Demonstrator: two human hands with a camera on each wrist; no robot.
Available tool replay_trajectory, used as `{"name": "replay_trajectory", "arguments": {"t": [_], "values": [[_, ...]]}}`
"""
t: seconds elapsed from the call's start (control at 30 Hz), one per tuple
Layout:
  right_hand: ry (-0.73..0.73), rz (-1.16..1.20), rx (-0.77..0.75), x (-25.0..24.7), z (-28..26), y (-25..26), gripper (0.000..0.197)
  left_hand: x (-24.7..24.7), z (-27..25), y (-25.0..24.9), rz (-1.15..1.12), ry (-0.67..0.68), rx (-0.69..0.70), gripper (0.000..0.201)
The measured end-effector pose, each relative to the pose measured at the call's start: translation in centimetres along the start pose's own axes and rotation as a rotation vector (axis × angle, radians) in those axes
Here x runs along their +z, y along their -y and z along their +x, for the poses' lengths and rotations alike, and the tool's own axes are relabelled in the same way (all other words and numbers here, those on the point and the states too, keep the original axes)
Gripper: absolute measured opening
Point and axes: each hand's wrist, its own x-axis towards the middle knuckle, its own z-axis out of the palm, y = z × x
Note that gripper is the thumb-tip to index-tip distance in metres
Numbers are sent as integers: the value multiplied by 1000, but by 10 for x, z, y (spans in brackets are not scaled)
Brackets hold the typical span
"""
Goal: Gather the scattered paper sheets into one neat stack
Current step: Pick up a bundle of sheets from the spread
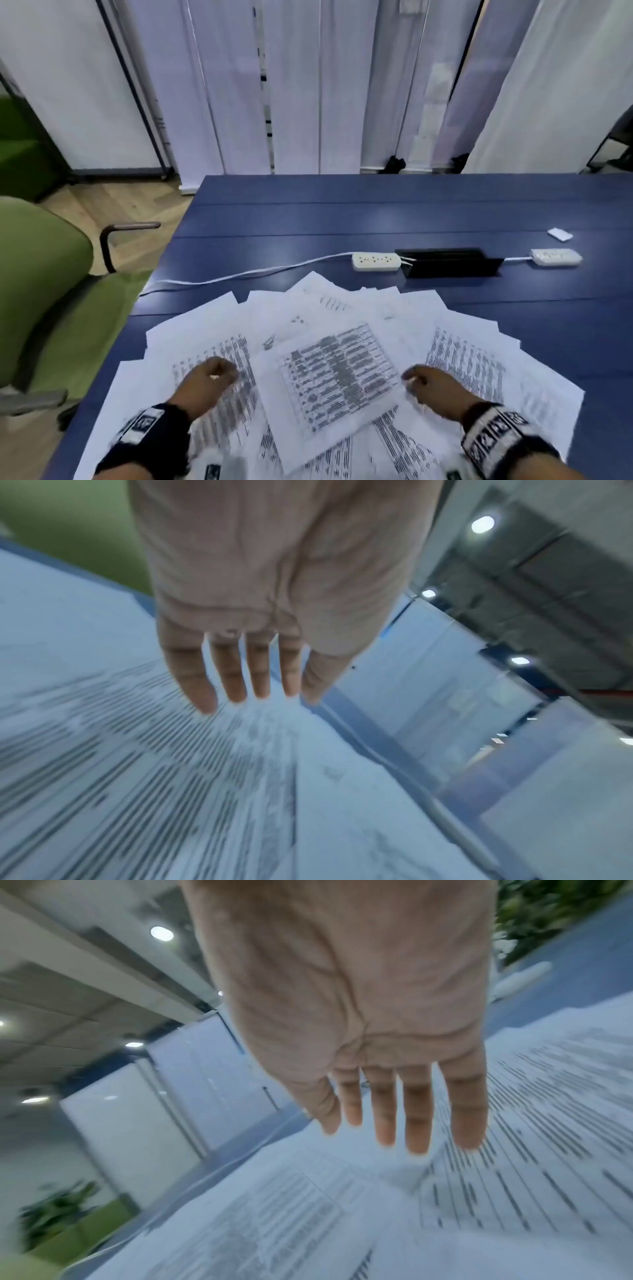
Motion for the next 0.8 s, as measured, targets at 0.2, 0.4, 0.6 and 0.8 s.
{"name": "replay_trajectory", "arguments": {"t": [0.2, 0.4, 0.6, 0.8], "values": [[-352, -86, 513, 24, 27, -9, 86, 26, 22, 14, 340, -400, -295, 59], [-175, -240, 434, 64, 24, -22, 114, 72, 2, 6, 651, -124, -115, 66], [-125, -301, 213, 76, 11, -15, 96, 101, -7, -4, 359, -164, 53, 44], [-567, -76, 320, 30, 0, -38, 71, 86, 2, -8, 518, -302, 95, 75]]}}
